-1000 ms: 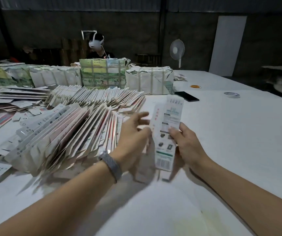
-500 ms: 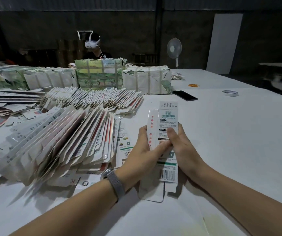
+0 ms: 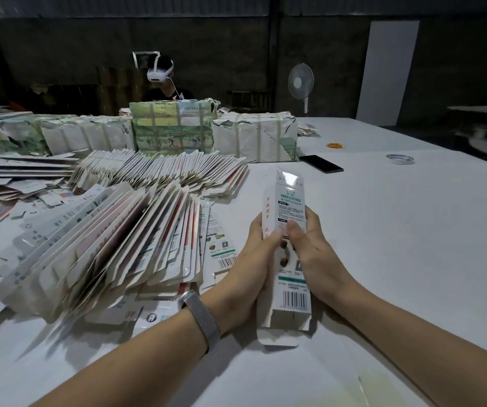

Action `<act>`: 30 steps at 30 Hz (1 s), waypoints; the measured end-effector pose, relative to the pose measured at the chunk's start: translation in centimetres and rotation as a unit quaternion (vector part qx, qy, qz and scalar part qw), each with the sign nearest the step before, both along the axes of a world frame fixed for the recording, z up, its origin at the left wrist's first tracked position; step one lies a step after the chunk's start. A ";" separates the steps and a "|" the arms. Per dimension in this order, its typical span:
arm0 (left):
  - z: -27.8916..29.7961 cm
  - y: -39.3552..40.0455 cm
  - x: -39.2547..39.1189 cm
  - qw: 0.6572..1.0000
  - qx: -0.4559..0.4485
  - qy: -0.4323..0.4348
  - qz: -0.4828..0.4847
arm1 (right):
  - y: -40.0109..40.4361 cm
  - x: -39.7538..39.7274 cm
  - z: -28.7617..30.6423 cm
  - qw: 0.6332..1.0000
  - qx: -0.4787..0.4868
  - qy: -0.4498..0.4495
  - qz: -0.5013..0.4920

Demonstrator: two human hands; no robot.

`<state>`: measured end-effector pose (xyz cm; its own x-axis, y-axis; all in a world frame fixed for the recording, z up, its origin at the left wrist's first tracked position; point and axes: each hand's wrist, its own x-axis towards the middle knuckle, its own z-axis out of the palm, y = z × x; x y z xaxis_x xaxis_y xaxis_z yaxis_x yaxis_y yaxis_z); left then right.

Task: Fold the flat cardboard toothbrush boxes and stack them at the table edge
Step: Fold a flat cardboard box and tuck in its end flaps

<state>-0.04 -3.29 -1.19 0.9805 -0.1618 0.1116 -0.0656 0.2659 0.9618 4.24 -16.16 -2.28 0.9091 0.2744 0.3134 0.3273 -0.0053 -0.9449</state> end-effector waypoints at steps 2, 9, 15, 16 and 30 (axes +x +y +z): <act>0.3 0.2 -0.1 0.996 -0.047 0.064 -0.029 | -0.1 -0.1 0.1 0.999 -0.030 -0.009 -0.012; 0.2 1.2 0.2 0.995 -0.060 0.064 -0.050 | 0.0 -0.1 -0.1 0.994 -0.093 -0.044 -0.033; 0.0 0.8 0.6 0.996 -0.086 0.025 -0.023 | 0.2 -0.4 0.4 1.000 -0.023 0.014 0.006; -0.1 0.6 0.6 0.998 -0.061 0.019 -0.002 | 0.1 -0.5 0.5 1.000 -0.024 0.017 0.011; -0.5 -0.5 -0.3 0.988 0.145 -0.051 0.022 | -0.6 -0.4 0.4 0.997 0.052 0.051 -0.008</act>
<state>-0.34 -3.75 -1.69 0.9734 -0.1583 0.1656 -0.1718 -0.0260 0.9848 3.86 -16.79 -1.84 0.9415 0.2311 0.2454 0.2302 0.0912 -0.9689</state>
